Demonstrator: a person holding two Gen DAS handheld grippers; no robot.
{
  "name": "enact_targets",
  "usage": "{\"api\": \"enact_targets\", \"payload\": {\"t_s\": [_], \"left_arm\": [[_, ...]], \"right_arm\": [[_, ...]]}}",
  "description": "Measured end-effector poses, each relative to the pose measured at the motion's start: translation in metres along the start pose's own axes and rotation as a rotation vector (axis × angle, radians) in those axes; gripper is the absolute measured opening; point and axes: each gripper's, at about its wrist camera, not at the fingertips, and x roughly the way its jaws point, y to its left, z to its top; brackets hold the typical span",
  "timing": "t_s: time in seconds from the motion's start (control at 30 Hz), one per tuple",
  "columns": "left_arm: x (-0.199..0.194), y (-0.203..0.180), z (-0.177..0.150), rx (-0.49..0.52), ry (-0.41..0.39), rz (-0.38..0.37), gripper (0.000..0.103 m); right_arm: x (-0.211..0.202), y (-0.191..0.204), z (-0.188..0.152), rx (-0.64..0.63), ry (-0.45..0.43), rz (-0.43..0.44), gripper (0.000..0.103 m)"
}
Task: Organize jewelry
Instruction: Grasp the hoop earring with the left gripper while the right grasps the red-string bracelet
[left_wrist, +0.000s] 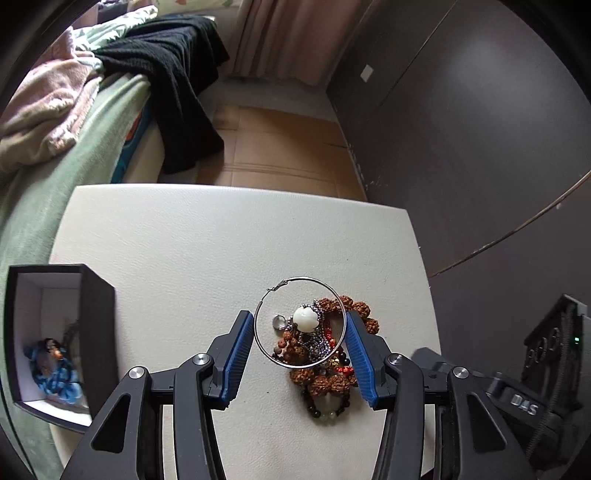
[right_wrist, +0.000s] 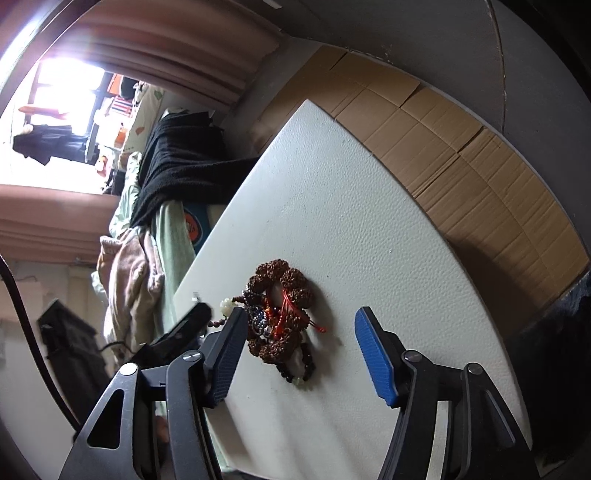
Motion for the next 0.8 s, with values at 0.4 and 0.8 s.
{"api": "enact_targets", "payload": {"t_s": [0.4, 0.8], "left_arm": [[-0.043, 0.031, -0.016, 0.01, -0.088, 0.006, 0.052], [-0.039, 0.083, -0.041, -0.061, -0.115, -0.059, 0.052]], "right_arm": [[0.027, 0.028, -0.009, -0.096, 0.003, -0.119, 0.042], [0.028, 0.043, -0.011, -0.19, -0.054, -0.267, 0.008]]}}
